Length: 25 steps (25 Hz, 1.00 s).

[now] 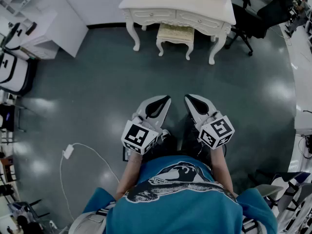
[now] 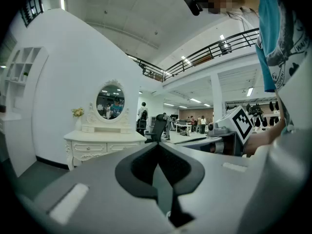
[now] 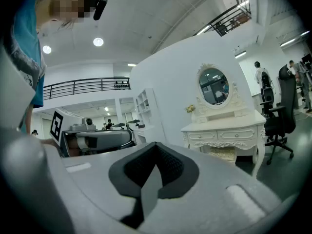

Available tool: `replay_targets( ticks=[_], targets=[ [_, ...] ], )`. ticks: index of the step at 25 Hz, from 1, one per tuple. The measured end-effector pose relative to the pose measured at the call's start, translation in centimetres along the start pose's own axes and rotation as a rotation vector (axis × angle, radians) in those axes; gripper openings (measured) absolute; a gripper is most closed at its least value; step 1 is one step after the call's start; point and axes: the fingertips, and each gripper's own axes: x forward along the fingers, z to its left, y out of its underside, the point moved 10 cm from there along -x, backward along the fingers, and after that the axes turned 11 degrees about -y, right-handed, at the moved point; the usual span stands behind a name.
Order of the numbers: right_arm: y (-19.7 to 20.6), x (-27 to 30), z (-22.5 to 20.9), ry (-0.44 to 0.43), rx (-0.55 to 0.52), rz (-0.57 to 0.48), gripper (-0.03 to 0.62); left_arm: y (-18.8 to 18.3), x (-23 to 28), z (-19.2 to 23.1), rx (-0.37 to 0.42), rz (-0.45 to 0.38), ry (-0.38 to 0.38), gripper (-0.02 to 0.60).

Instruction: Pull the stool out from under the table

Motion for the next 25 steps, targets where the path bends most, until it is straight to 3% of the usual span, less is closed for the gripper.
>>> replay_targets(
  ticks=[13,25],
  targets=[
    [0.6,-1.8,-1.8,0.061,0.043,-0.013,0.002,0.4,2.3,-0.9,0.025,0.031,0.022,0.014],
    [-0.3,-1.3,-7.4,0.059,0.085,-0.02,0.008,0.5,6.5,0.0,0.006,0.054,-0.034,0.014]
  ],
)
